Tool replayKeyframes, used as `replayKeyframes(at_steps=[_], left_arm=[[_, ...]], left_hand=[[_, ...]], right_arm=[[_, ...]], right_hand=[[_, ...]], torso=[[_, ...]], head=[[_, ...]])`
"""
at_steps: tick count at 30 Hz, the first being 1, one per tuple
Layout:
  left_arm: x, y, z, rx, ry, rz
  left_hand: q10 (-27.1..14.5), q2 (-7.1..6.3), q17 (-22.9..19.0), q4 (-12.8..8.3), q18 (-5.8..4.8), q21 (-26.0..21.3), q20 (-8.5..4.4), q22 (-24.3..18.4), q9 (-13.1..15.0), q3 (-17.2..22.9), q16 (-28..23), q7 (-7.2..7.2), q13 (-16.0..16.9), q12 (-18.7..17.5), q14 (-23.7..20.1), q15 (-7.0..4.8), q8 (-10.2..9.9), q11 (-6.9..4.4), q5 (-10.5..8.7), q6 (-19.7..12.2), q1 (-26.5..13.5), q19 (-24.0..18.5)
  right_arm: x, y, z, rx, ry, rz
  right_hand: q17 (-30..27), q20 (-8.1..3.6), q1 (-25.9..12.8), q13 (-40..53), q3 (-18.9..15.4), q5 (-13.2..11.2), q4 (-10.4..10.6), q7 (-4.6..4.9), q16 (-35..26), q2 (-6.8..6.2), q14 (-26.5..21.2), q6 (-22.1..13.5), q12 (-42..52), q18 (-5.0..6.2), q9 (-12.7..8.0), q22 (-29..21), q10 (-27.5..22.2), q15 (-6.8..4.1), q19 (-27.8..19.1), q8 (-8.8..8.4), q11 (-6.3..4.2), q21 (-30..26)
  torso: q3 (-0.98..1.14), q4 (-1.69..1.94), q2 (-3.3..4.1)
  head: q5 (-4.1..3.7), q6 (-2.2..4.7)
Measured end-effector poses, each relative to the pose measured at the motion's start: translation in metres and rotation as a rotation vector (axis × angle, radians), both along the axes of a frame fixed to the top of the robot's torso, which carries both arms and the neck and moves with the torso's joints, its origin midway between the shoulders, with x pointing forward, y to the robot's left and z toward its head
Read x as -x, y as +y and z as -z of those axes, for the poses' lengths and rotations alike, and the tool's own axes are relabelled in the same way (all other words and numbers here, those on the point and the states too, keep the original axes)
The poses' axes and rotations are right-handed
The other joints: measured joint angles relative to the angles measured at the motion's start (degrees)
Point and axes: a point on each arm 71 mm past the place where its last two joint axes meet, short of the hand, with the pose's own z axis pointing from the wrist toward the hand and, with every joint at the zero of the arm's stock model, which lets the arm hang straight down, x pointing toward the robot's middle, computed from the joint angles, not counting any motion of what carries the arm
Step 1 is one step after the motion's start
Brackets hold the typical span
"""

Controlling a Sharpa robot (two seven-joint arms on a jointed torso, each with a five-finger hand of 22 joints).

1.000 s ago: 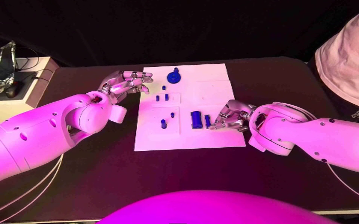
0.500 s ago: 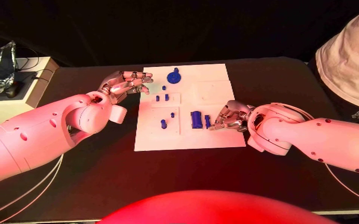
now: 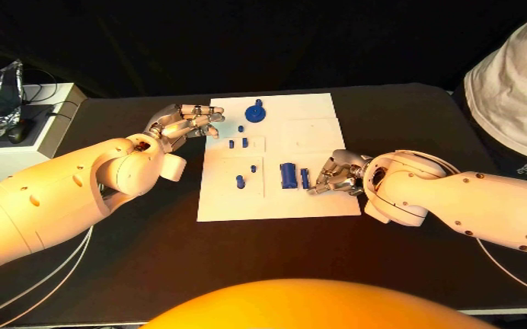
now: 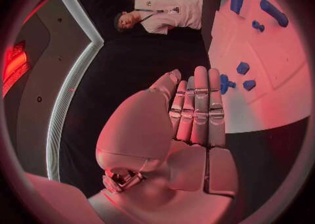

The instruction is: Assemble the parts on the task board

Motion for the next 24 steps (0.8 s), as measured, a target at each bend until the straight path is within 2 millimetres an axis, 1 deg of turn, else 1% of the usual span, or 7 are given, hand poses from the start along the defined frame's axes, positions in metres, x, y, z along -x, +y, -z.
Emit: replayKeyframes(at_steps=[4, 7, 8, 11, 15, 20, 24], left_arm=[[0.000, 0.000, 0.000, 0.000, 0.001, 0.000], [0.000, 0.000, 0.000, -0.001, 0.001, 0.000], [0.000, 0.000, 0.000, -0.001, 0.002, 0.000], [0.000, 0.000, 0.000, -0.001, 0.002, 0.000], [0.000, 0.000, 0.000, -0.001, 0.002, 0.000], [0.000, 0.000, 0.000, 0.000, 0.001, 0.000], [0.000, -0.001, 0.000, 0.001, 0.000, 0.000]], left_hand=[[0.00, 0.00, 0.00, -0.31, 0.00, 0.25, 0.00, 0.24, 0.00, 0.31, 0.00, 0.00, 0.00, 0.00, 0.00, 0.00, 0.00, 0.00, 0.00, 0.00, 0.00, 0.00], [0.00, 0.00, 0.00, -0.41, 0.00, 0.27, 0.00, 0.41, 0.00, 0.41, 0.00, 0.00, 0.00, 0.00, 0.00, 0.00, 0.00, 0.00, 0.00, 0.00, 0.00, 0.00], [0.00, 0.00, 0.00, -0.47, 0.00, 0.27, 0.00, 0.50, 0.00, 0.47, 0.00, 0.00, 0.00, 0.00, 0.00, 0.00, 0.00, 0.00, 0.00, 0.00, 0.00, 0.00], [0.00, 0.00, 0.00, -0.47, 0.00, 0.27, 0.00, 0.51, 0.00, 0.47, 0.00, 0.00, 0.00, 0.00, 0.00, 0.00, 0.00, 0.00, 0.00, 0.00, 0.00, 0.00], [0.00, 0.00, 0.00, -0.47, 0.00, 0.27, 0.00, 0.51, 0.00, 0.47, 0.00, 0.00, 0.00, 0.00, 0.00, 0.00, 0.00, 0.00, 0.00, 0.00, 0.00, 0.00], [0.00, 0.00, 0.00, -0.47, 0.00, 0.27, 0.00, 0.51, 0.00, 0.47, 0.00, 0.00, 0.00, 0.00, 0.00, 0.00, 0.00, 0.00, 0.00, 0.00, 0.00, 0.00], [0.00, 0.00, 0.00, -0.47, 0.00, 0.27, 0.00, 0.50, 0.00, 0.47, 0.00, 0.00, 0.00, 0.00, 0.00, 0.00, 0.00, 0.00, 0.00, 0.00, 0.00, 0.00]], right_arm=[[0.001, 0.000, 0.000, 0.001, 0.005, -0.004], [0.001, 0.000, 0.000, -0.001, 0.005, -0.006], [0.002, 0.000, 0.000, -0.002, 0.005, -0.006], [0.003, -0.001, -0.001, -0.011, 0.002, -0.004], [0.004, -0.004, -0.004, -0.038, -0.015, 0.006], [0.005, -0.002, -0.011, -0.089, -0.053, 0.011], [0.006, 0.005, -0.018, -0.131, -0.091, 0.000]], right_hand=[[0.00, 0.00, -0.06, 0.00, 0.73, 0.00, 0.25, 0.00, 0.00, -0.69, 0.00, 0.00, 0.00, 0.00, -0.13, 0.00, 0.00, 0.00, 0.00, 0.00, 0.00, 0.00], [0.00, 0.00, -0.14, -0.01, 0.96, 0.00, 0.49, 0.00, 0.00, -0.73, 0.00, 0.00, 0.00, 0.00, -0.15, 0.00, 0.00, 0.00, 0.00, 0.00, 0.00, 0.00], [0.00, 0.00, -0.11, -0.01, 1.12, 0.00, 0.64, 0.00, 0.00, -1.20, 0.00, 0.00, 0.00, 0.00, -0.15, 0.00, 0.00, 0.00, 0.00, 0.00, 0.00, 0.00], [-0.09, 0.00, -0.12, -0.01, 1.28, 0.23, 0.81, 0.00, 0.00, -1.19, 0.00, 0.00, 0.00, 0.00, -0.17, 0.00, 0.00, 0.00, 0.00, 0.00, 0.00, 0.00], [-0.67, 0.00, -0.51, -0.01, 2.02, 1.24, 1.54, 0.29, -0.44, -2.46, 0.00, -0.29, -0.38, 0.00, -0.39, 0.00, -0.21, 0.00, 0.00, 0.00, 0.21, -0.94], [-0.41, 0.00, -0.49, -0.02, 2.15, 1.69, 1.67, 0.08, -0.44, -2.44, 0.00, -0.08, -0.01, 0.00, -0.09, -0.01, -0.21, 0.00, 0.00, 0.09, 0.21, -0.65], [0.15, 0.00, 0.51, -0.02, 1.79, 2.01, 0.52, 0.00, 0.01, -1.43, 0.21, 0.00, 0.44, 0.00, 0.21, 0.04, 0.08, -0.21, 0.00, 0.45, -0.08, -0.10]], torso=[[0.00, -0.01, -0.02], [0.01, -0.01, -0.02], [0.01, -0.01, -0.02], [0.01, 0.01, -0.03], [0.01, 0.01, -0.03], [-0.02, -0.01, -0.05], [-0.02, -0.01, -0.05]], head=[[0.00, -0.01], [0.00, 0.00], [0.00, 0.02], [0.03, 0.08], [0.03, 0.10], [0.03, 0.19], [0.03, 0.26]])
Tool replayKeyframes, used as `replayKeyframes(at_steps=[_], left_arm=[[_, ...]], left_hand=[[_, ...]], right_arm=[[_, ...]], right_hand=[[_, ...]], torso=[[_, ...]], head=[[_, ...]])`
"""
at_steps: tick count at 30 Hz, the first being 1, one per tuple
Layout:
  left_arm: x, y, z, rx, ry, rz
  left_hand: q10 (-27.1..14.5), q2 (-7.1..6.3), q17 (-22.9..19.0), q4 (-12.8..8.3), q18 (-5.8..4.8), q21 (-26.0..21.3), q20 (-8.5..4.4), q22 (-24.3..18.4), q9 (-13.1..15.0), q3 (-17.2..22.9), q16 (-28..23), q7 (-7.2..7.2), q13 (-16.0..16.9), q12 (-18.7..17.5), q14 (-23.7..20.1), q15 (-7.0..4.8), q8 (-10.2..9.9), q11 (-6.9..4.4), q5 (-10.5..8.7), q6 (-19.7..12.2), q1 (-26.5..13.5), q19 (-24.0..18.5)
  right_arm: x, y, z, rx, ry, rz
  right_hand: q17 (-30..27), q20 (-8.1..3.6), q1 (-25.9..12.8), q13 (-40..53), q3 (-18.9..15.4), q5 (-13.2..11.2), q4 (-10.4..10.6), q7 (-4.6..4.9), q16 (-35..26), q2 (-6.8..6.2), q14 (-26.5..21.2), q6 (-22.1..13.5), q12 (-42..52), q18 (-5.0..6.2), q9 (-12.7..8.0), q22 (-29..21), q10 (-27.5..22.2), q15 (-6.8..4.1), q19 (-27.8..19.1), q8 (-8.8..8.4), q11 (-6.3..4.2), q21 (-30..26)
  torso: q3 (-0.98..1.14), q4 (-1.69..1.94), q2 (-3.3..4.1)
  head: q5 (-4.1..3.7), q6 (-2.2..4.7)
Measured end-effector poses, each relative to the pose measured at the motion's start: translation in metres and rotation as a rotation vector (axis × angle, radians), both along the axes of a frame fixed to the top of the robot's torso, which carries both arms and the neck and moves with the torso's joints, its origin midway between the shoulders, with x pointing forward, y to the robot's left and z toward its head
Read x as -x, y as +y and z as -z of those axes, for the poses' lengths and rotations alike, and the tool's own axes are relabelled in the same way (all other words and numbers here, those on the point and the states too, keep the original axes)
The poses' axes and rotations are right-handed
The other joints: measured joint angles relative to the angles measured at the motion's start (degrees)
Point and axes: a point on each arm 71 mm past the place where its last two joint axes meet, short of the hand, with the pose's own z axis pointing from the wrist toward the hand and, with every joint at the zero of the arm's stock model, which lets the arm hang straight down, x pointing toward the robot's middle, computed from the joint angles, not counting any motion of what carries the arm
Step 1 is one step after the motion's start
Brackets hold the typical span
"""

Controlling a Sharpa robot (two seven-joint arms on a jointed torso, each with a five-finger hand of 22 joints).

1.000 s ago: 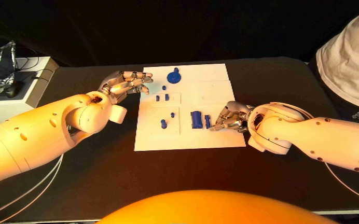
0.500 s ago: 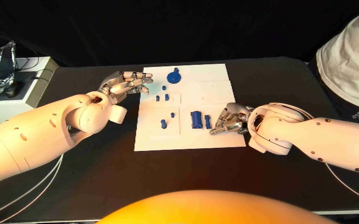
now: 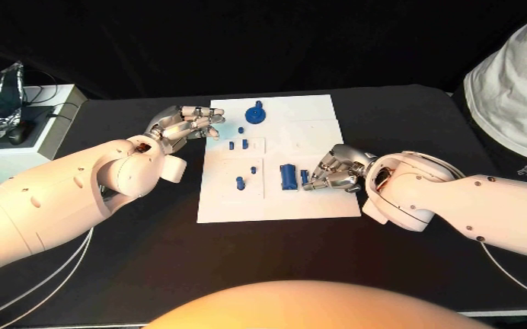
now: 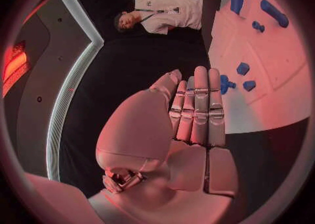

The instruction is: Assemble the parts on the task board

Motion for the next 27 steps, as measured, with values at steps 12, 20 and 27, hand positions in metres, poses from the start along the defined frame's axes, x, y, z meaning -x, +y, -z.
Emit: replayKeyframes(at_steps=[12, 20, 27], left_arm=[[0.000, 0.000, 0.000, 0.001, 0.000, 0.000], [0.000, 0.000, 0.000, 0.001, 0.000, 0.000], [0.000, 0.000, 0.000, 0.001, 0.000, 0.000]], left_hand=[[0.00, 0.00, 0.00, 0.00, 0.00, 0.00, 0.00, -0.01, 0.00, 0.00, 0.00, 0.00, 0.00, 0.00, 0.00, 0.00, 0.00, 0.00, 0.00, 0.00, 0.00, 0.00], [0.00, 0.00, 0.00, 0.00, 0.00, 0.00, 0.00, -0.01, 0.00, 0.00, 0.00, 0.00, 0.00, 0.00, 0.00, 0.00, 0.00, 0.00, 0.00, 0.00, 0.00, 0.00], [0.00, 0.00, 0.00, 0.00, 0.01, 0.00, 0.00, -0.02, 0.00, 0.00, 0.00, 0.00, 0.00, 0.00, 0.00, 0.00, 0.00, 0.00, 0.00, 0.00, 0.00, 0.00]], right_arm=[[-0.008, 0.020, -0.004, -0.015, -0.087, -0.017], [-0.013, 0.028, -0.002, 0.008, -0.109, -0.024], [-0.014, 0.031, -0.001, 0.035, -0.113, -0.028]], right_hand=[[0.31, 0.00, -0.12, -0.01, -0.59, 0.00, -1.23, -0.19, 0.22, 0.96, 0.00, 0.19, 0.30, 0.00, 0.07, 0.00, 0.03, 0.00, 0.00, 0.38, -0.03, 0.50], [0.31, -0.41, -0.06, -0.02, -0.98, 0.00, -2.09, -0.19, 0.22, 1.48, 0.00, 0.19, 0.30, 0.00, 0.07, -0.01, 0.03, 0.00, 0.00, 0.38, -0.02, 0.50], [0.31, -0.42, -0.05, 0.03, -0.95, 0.00, -2.54, -0.19, 0.22, 1.48, 0.00, 0.18, 0.30, 0.01, -0.02, -0.01, 0.03, 0.00, 0.00, 0.38, -0.02, 0.50]], torso=[[-0.01, 0.05, 0.02], [0.03, 0.07, 0.05], [0.04, 0.02, 0.05]], head=[[-0.03, 0.06], [0.05, -0.07], [0.10, -0.15]])
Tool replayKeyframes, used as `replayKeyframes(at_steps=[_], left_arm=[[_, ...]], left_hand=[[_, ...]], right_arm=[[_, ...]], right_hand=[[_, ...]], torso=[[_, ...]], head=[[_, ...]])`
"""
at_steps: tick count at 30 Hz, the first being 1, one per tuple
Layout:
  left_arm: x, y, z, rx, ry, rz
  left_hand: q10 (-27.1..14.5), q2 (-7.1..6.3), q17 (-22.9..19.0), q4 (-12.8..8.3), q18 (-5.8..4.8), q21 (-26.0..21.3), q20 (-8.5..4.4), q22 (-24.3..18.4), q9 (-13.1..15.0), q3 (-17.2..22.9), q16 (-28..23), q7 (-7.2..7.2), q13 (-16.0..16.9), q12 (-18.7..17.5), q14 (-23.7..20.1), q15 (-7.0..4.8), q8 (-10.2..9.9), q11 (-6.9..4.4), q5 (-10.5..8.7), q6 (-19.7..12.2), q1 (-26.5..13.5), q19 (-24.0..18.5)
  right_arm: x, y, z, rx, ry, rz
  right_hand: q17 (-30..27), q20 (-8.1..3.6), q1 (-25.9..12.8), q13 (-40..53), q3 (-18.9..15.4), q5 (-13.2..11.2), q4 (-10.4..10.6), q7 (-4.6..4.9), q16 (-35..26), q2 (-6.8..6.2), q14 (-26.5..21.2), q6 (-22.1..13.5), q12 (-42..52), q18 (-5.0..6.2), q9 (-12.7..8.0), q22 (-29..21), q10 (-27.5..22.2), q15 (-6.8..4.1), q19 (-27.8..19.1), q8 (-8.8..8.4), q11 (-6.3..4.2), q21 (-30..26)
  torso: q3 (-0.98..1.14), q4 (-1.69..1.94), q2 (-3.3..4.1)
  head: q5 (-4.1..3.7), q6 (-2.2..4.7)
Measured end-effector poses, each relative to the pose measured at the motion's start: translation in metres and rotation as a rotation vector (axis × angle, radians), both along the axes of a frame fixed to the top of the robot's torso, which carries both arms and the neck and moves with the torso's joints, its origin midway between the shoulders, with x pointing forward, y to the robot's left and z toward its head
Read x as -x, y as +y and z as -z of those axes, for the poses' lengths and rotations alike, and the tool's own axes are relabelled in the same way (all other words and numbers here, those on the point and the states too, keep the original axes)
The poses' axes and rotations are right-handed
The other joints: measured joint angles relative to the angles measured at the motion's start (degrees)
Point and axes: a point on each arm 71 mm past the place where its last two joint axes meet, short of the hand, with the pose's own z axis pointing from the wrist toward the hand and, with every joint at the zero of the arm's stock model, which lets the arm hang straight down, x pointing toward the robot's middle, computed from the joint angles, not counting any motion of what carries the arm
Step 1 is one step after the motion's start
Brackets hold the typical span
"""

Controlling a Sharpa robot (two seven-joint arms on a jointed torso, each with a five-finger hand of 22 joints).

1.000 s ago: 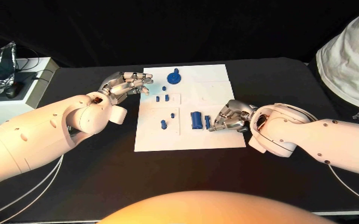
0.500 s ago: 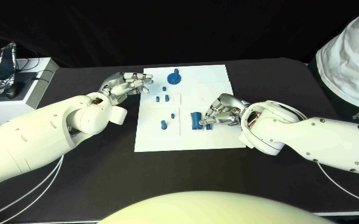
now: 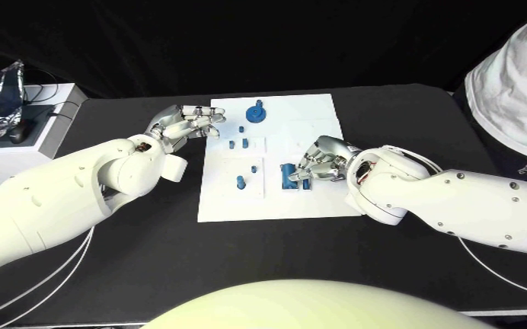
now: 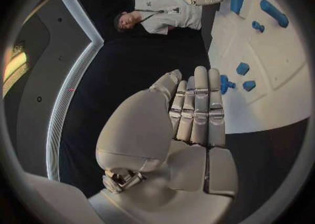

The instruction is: Assemble the parts on the task board

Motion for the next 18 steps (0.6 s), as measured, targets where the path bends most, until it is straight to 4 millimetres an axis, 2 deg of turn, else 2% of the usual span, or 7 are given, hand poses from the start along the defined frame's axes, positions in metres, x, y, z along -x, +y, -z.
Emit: replayKeyframes(at_steps=[13, 15, 18], left_arm=[[0.0001, 0.0006, 0.0000, -0.001, 0.000, -0.001], [0.0001, 0.0006, 0.0000, -0.001, 0.000, -0.001], [0.0001, 0.0007, 0.0001, -0.001, 0.000, -0.001]], left_hand=[[0.00, 0.00, 0.00, 0.00, -0.01, 0.00, 0.00, 0.05, 0.00, 0.00, 0.00, 0.00, 0.00, 0.00, 0.00, 0.00, 0.00, 0.00, 0.00, 0.00, 0.00, 0.00], [0.00, 0.00, 0.00, 0.00, -0.01, 0.00, 0.00, 0.05, 0.00, 0.00, 0.00, 0.00, 0.00, 0.00, 0.00, 0.00, 0.00, 0.00, 0.00, 0.00, 0.00, 0.00], [0.00, 0.00, 0.00, 0.00, -0.01, 0.00, 0.00, 0.04, 0.00, 0.00, 0.00, 0.00, 0.00, 0.00, 0.00, 0.00, 0.00, 0.00, 0.00, 0.00, 0.00, 0.00]], right_arm=[[0.0001, 0.0061, 0.0005, 0.028, -0.015, -0.016], [-0.0008, 0.0078, 0.0002, 0.033, -0.025, -0.017], [-0.0029, 0.0081, 0.0013, 0.046, -0.039, -0.011]], right_hand=[[0.22, 0.00, 0.64, -0.01, 0.74, -0.47, -0.83, 0.00, 0.00, 0.30, 0.00, 0.00, 0.00, 0.00, -0.26, -0.01, 0.12, 0.00, 0.00, 0.00, -0.12, 0.27], [0.26, 0.01, 0.95, -0.01, 1.20, -2.09, -1.09, -0.06, 0.00, 0.30, 0.00, 0.07, 0.00, 0.00, -0.36, -0.01, 0.22, 0.00, 0.00, 0.00, -0.22, 0.27], [0.36, 0.01, 1.86, -0.02, 2.79, -2.37, -0.83, -0.18, 0.00, 0.56, 0.00, 0.18, 0.00, -0.01, -0.50, -0.01, 0.22, 0.00, 0.00, -0.01, -0.22, 0.27]], torso=[[0.01, 0.02, 0.02], [0.01, 0.02, 0.02], [0.02, 0.02, 0.03]], head=[[0.07, -0.09], [0.07, -0.09], [0.07, -0.09]])
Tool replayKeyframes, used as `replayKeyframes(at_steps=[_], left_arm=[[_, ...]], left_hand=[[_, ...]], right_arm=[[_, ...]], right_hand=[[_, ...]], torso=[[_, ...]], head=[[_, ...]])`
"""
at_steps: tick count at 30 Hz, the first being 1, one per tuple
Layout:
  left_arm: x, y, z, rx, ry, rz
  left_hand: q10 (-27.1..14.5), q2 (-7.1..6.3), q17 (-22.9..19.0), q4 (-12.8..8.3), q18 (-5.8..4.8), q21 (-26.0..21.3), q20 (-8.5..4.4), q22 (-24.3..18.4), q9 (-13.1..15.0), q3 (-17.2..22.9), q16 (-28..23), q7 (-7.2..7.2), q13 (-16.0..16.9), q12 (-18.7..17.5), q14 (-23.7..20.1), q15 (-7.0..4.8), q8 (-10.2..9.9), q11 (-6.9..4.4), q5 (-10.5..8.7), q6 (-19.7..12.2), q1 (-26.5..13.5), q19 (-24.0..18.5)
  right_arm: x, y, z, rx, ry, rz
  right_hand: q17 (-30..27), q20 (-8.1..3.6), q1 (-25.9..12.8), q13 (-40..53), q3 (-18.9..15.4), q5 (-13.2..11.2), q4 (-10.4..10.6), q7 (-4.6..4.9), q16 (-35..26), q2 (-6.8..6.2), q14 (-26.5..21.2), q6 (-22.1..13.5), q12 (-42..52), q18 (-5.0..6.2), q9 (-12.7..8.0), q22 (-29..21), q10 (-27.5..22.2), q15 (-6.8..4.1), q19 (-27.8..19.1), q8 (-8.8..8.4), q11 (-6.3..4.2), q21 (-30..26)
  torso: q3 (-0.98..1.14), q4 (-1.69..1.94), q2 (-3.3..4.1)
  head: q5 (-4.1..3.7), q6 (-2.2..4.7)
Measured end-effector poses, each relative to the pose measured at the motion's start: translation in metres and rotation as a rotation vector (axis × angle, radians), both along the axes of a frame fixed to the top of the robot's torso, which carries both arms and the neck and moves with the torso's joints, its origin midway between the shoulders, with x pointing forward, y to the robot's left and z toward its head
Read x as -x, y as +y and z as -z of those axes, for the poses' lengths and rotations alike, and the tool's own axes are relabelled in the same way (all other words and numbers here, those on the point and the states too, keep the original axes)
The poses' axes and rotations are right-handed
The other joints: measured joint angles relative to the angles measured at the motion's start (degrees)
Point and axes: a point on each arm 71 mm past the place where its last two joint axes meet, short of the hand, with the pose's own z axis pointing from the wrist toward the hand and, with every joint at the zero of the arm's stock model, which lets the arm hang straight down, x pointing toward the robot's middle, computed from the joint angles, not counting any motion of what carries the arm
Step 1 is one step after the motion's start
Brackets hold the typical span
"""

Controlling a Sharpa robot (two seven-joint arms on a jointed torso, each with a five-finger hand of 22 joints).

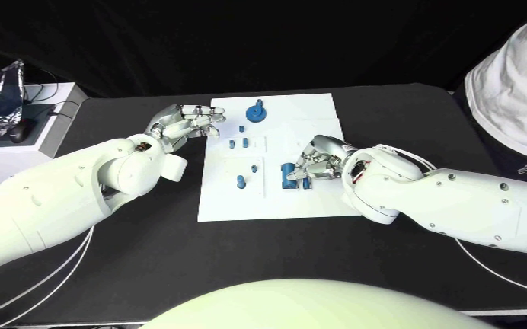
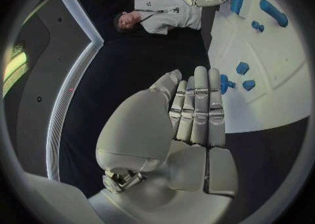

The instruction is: Assemble the parts on the task board

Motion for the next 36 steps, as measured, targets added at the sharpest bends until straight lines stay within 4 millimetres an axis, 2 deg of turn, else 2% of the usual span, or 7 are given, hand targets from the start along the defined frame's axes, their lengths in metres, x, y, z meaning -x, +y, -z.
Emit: replayKeyframes(at_steps=[15, 21, 24, 27, 29, 32, 36], left_arm=[[0.000, 0.000, 0.000, 0.000, 0.000, -0.001], [0.000, 0.001, 0.000, 0.000, 0.000, -0.001], [0.000, 0.001, 0.000, 0.000, 0.001, -0.001], [0.000, 0.000, 0.000, 0.002, 0.000, -0.002], [0.000, 0.000, 0.000, 0.006, 0.000, -0.003], [-0.001, 0.000, 0.000, 0.014, -0.001, -0.008], [-0.004, -0.001, 0.002, 0.029, 0.001, -0.022]], left_hand=[[0.00, 0.20, 0.00, 0.00, 0.00, 0.00, 0.00, 0.05, 0.00, 0.00, 0.00, 0.00, 0.00, 0.00, 0.00, 0.00, 0.00, 0.00, 0.00, 0.00, -0.20, 0.00], [0.00, 0.31, 0.00, 0.00, 0.00, 0.00, 0.00, 0.10, 0.00, 0.00, 0.00, 0.00, 0.00, 0.00, 0.00, 0.00, 0.00, 0.00, 0.00, 0.00, -0.31, 0.00], [0.00, 0.28, 0.00, 0.00, 0.00, 0.00, 0.00, 0.10, 0.00, 0.00, 0.00, 0.00, 0.00, 0.00, 0.00, 0.00, 0.00, 0.00, 0.00, 0.00, -0.33, 0.00], [0.00, -0.16, 0.00, 0.11, 0.00, -0.33, 0.00, -0.04, 0.00, -0.11, 0.00, 0.00, 0.00, 0.00, 0.00, 0.00, 0.00, 0.00, 0.00, 0.00, -0.77, 0.00], [0.00, -0.22, 0.00, 0.62, 0.00, -0.66, 0.00, -0.40, 0.00, -0.62, 0.00, -0.11, 0.00, 0.00, 0.00, 0.00, 0.00, 0.00, 0.00, -0.11, -1.30, 0.00], [0.00, -0.59, -0.11, 1.83, 0.01, -1.46, 0.06, -1.36, 0.00, -2.37, 0.00, -0.20, 0.00, 0.26, 0.00, 0.00, 0.00, 0.00, -0.69, -0.21, -2.86, 0.06], [0.00, -0.77, -0.27, 3.01, 0.00, -2.72, 0.60, -3.38, 0.00, -6.39, 0.00, -0.20, 0.00, 0.75, 0.21, 0.21, 0.00, 0.00, -2.76, -0.21, -3.04, 0.86]], right_arm=[[-0.001, 0.001, 0.000, 0.012, -0.034, 0.002], [0.000, -0.003, 0.001, -0.001, -0.033, 0.011], [-0.001, -0.007, 0.001, -0.032, -0.038, 0.026], [-0.002, -0.014, -0.001, -0.102, -0.051, 0.045], [-0.004, -0.019, -0.003, -0.173, -0.063, 0.058], [-0.007, -0.026, -0.006, -0.287, -0.081, 0.078], [-0.016, -0.036, -0.012, -0.421, -0.108, 0.114]], right_hand=[[0.25, 0.00, -1.32, -0.01, 1.31, 0.17, 0.34, 0.00, 0.22, -0.65, 0.00, 0.00, 0.00, 0.00, 0.00, -0.01, -0.01, 0.00, 0.00, 0.28, 0.01, 0.22], [-0.01, 0.00, -2.04, -0.02, 1.77, 0.58, 1.65, 0.00, 0.22, -1.37, 0.00, -0.27, 0.00, 0.00, 0.04, -0.01, -0.01, 0.00, 0.00, 0.27, 0.01, 0.14], [-0.69, 0.00, -2.02, -0.02, 2.12, 0.93, 2.68, 0.69, -0.37, -2.22, 0.00, -1.11, -0.85, 0.00, -0.86, -0.01, -0.29, 0.00, 0.00, -0.96, 0.28, -1.00], [-1.59, 0.12, -2.41, -0.02, 2.31, 0.95, 3.79, 1.94, -1.07, -3.17, -0.33, -2.37, -1.29, -0.01, -2.63, -0.01, -1.04, 0.33, -0.06, -3.55, 1.32, -2.30], [-2.24, 0.63, -2.28, -0.02, 1.91, 1.79, 4.41, 2.41, -1.56, -3.31, -0.20, -2.83, -1.90, -0.01, -4.07, -0.02, -1.52, 0.65, 0.01, -5.52, 1.84, -3.21], [-3.22, 1.14, -2.28, -0.03, -0.04, 3.19, 4.13, 3.15, -2.43, -3.31, -0.52, -3.12, -2.83, -0.01, -5.69, -0.01, -2.14, 1.14, -0.09, -7.74, 2.46, -4.92], [-4.66, 1.34, -1.77, -0.52, -2.16, 3.61, 3.25, 3.59, -3.91, -2.74, -0.74, -3.37, -4.88, -0.01, -7.64, -0.02, -3.34, 1.36, 0.11, -8.06, 2.78, -8.71]], torso=[[0.01, -0.01, -0.01], [-0.01, -0.01, -0.03], [-0.03, -0.03, -0.03], [-0.03, -0.05, -0.05], [-0.03, -0.08, -0.09], [-0.06, -0.15, -0.22], [-0.18, -0.26, -0.53]], head=[[0.21, 0.03], [0.23, 0.19], [0.23, 0.23], [0.26, 0.47], [0.27, 0.68], [0.30, 1.07], [0.30, 1.71]])
